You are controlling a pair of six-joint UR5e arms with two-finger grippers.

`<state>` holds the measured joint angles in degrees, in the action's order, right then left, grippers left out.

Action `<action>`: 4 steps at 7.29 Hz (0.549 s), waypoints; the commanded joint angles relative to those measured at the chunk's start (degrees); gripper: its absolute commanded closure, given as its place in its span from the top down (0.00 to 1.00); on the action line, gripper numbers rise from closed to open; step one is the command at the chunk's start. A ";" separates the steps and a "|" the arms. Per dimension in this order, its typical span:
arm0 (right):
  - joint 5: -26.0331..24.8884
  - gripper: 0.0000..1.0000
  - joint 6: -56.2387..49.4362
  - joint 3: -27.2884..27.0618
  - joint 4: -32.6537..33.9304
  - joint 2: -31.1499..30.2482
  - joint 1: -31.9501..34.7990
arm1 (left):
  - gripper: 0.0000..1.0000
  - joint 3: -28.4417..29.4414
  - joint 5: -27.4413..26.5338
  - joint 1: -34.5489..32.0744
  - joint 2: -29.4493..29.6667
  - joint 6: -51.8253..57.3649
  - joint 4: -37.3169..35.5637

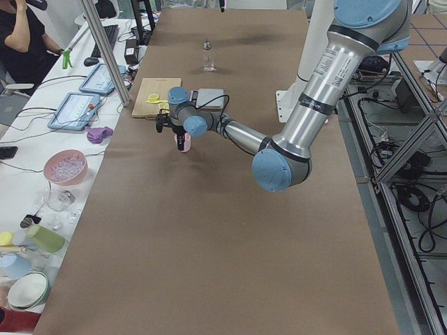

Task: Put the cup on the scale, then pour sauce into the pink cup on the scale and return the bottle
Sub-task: 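Reach the left gripper to the pink cup and grasp its rim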

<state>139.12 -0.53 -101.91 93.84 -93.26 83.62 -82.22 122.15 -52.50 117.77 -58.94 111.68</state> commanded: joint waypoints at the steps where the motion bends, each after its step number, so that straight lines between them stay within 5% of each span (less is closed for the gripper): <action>1: 0.01 1.00 0.00 0.04 0.03 -0.08 0.06 | 0.00 -0.22 0.37 0.03 0.01 -0.20 -0.15; 4: 2.02 1.00 0.00 -0.22 -0.05 -0.17 0.06 | 0.00 -1.71 2.63 -1.28 0.88 -0.38 -2.86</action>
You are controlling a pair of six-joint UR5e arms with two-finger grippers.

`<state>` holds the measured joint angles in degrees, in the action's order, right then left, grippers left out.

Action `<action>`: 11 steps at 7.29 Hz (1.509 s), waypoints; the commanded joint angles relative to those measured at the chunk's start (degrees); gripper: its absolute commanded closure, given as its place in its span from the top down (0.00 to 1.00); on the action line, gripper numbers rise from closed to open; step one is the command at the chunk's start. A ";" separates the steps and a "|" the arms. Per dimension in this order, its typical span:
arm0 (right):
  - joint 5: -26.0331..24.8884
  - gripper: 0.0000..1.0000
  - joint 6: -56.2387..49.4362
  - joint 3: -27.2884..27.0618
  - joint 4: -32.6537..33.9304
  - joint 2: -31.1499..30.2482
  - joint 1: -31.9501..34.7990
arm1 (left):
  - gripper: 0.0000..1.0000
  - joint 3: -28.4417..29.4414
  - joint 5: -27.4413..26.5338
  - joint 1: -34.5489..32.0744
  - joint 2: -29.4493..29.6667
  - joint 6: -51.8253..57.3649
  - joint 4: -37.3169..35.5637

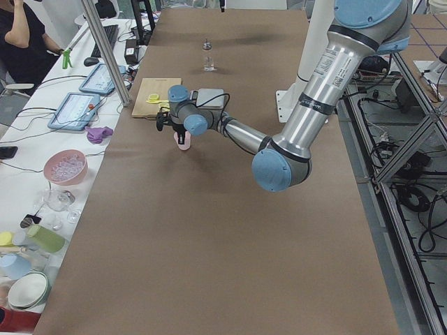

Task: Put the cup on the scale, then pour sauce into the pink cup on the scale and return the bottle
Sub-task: 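Carry the pink cup with the left gripper and lower it onto the scale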

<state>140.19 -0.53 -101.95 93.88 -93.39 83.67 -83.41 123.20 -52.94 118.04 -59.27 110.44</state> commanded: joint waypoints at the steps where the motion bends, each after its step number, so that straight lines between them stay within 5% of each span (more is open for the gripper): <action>1: 1.05 1.00 -0.09 0.00 -0.28 -0.04 0.00 | 0.00 -1.31 3.35 -1.89 4.27 -0.40 -6.76; 4: 0.88 1.00 -0.18 0.00 -0.72 -0.47 0.00 | 0.00 -7.37 3.54 -0.16 11.22 -14.66 -14.45; 6: 0.88 1.00 -0.70 0.00 -0.72 -0.74 0.00 | 0.00 -7.12 2.41 6.94 18.60 -27.16 -15.95; 10: 0.79 1.00 0.44 -0.44 -0.72 -0.39 0.00 | 0.00 -3.45 -12.77 17.33 22.04 -30.64 -16.04; 11: 0.88 1.00 0.44 -0.61 -0.81 -0.30 0.00 | 0.00 -1.69 -12.98 17.61 23.28 -30.73 -16.04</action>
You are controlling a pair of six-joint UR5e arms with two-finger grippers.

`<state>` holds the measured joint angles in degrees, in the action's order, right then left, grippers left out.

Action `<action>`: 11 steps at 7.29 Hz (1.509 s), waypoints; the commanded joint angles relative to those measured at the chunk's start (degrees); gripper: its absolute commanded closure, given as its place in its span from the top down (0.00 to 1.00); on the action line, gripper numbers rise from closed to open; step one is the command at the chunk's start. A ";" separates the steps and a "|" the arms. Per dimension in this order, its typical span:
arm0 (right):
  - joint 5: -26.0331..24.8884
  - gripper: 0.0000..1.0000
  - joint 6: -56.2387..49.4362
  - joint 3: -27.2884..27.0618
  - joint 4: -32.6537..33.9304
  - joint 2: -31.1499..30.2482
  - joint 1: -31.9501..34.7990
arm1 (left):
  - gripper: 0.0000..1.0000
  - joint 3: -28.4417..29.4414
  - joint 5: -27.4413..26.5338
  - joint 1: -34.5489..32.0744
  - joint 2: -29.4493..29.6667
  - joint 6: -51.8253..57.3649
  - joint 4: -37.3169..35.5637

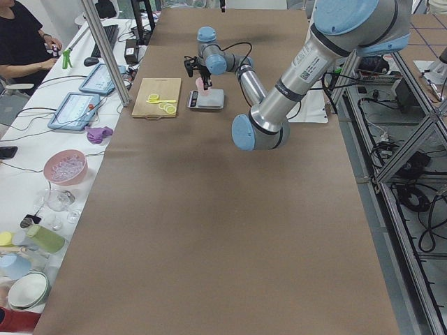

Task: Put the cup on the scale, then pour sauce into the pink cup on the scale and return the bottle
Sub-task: 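Carry the pink cup with the left gripper and lower it onto the scale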

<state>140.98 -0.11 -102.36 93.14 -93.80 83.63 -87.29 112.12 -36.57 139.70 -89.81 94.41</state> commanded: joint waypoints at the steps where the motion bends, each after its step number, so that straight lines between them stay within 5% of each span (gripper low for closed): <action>1: 0.08 1.00 0.02 -0.21 0.02 0.19 0.04 | 0.00 2.64 -1.99 1.42 1.72 -0.19 -0.01; 4: 0.34 1.00 0.02 -0.21 0.02 0.28 0.04 | 0.00 3.35 -2.25 2.12 1.72 -0.02 -0.01; 5: 0.43 1.00 0.02 -0.21 0.02 0.28 0.04 | 0.21 3.35 -2.25 2.21 1.63 0.16 0.08; 6: 0.43 1.00 0.02 -0.21 0.20 0.46 0.04 | 0.83 3.18 -2.25 2.38 1.81 -0.10 -0.01; 7: 1.13 1.00 0.11 -0.21 0.72 1.07 0.04 | 0.98 2.30 -2.34 2.30 1.63 0.07 -0.01; 9: 3.85 1.00 0.11 -0.38 0.29 2.03 0.04 | 0.98 -3.90 -2.34 1.34 0.24 2.34 -3.23; 11: 3.60 1.00 -0.07 -4.66 -0.06 2.57 -0.66 | 0.98 -12.69 -2.17 -1.91 -0.90 13.03 -18.32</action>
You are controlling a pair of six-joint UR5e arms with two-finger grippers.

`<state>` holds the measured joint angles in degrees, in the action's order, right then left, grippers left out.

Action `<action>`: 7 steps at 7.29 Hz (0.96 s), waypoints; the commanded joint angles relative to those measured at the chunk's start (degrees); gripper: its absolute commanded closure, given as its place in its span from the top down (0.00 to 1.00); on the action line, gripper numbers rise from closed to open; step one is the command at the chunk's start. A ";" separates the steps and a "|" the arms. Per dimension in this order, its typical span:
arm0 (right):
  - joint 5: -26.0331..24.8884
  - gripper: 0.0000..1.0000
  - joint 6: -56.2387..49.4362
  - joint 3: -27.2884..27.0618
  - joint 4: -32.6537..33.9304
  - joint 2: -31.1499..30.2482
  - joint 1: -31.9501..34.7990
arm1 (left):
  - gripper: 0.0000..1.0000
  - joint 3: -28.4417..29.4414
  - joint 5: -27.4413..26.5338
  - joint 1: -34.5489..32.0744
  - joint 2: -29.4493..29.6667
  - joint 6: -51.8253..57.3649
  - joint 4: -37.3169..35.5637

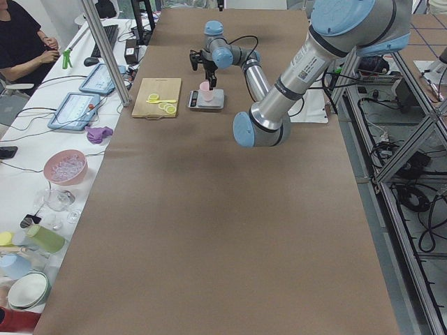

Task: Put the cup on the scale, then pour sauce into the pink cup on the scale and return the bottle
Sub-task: 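Open the left gripper and withdraw while the right arm reaches toward the glass bottle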

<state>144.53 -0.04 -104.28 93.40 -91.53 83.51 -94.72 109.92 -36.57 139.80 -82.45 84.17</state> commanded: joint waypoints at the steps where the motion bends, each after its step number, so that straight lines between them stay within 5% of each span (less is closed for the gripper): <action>1: 0.14 1.00 0.90 -7.38 -0.15 0.30 -2.89 | 0.98 -8.61 -0.06 -2.79 -5.37 6.07 -8.23; 5: -12.90 1.00 22.61 -17.87 -10.30 0.03 -17.28 | 0.98 -15.49 0.03 -7.28 -14.46 11.53 -8.06; 7: -27.63 1.00 48.52 -17.89 -31.94 -3.63 -31.15 | 0.98 -15.50 -0.06 -7.72 -15.52 11.61 -7.97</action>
<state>126.52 33.68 -121.83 73.72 -92.60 60.85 -110.11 109.93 -43.94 125.04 -70.96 76.13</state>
